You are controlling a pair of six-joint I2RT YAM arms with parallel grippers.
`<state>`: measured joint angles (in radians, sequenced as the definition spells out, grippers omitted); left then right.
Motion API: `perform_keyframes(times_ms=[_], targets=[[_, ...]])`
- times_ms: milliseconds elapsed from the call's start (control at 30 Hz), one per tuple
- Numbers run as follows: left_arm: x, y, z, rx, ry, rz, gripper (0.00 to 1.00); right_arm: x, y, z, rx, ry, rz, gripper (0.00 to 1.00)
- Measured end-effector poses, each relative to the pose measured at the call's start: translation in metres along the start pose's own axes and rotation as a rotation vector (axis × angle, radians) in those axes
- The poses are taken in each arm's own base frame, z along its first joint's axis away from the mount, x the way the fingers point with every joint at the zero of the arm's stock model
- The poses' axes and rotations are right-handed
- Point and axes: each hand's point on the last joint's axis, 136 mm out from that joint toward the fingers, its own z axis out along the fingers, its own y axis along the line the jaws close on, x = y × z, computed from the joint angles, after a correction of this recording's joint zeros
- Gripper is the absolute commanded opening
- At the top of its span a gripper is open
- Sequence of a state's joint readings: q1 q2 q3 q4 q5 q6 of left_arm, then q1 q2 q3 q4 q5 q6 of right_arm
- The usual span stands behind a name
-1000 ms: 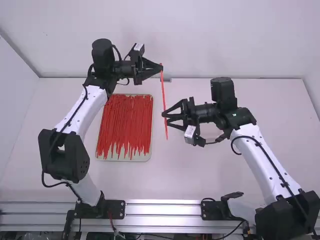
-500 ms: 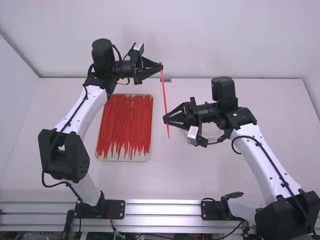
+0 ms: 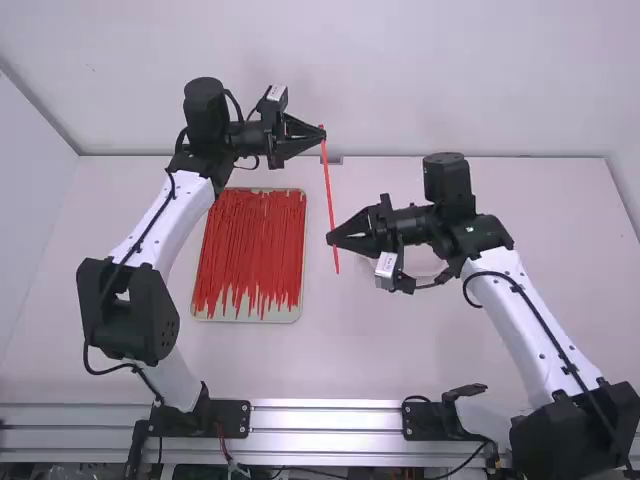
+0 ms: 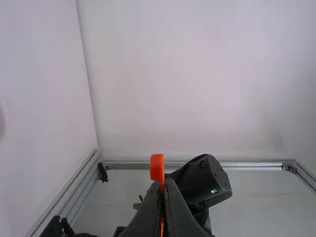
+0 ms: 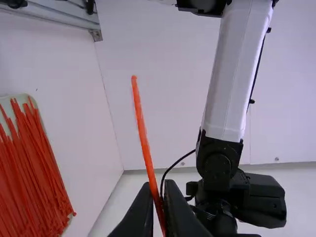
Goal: Fasten the cable tie
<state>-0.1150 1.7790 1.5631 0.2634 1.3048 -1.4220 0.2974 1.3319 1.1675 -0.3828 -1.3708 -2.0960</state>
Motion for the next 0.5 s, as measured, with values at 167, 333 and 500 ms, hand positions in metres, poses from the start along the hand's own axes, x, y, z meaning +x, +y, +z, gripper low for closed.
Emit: perform_keyframes(times_ms=[167,333,500], targets=[[0.0021,-0.0005,0.0000,0.002,0.012,0.001,0.02,0.0005,-0.0008,0.0000,0.001,0.001,-0.008,0.08],[0.0037,-0.0007,0.0000,0.003,0.021,0.001,0.02,0.0005,-0.0009,0.0000,0.002,0.001,-0.007,0.00],[0.0047,-0.0008,-0.0001,0.005,0.027,0.053,0.02,-0.0025,-0.0068,-0.0001,0.020,-0.025,0.129,0.00]])
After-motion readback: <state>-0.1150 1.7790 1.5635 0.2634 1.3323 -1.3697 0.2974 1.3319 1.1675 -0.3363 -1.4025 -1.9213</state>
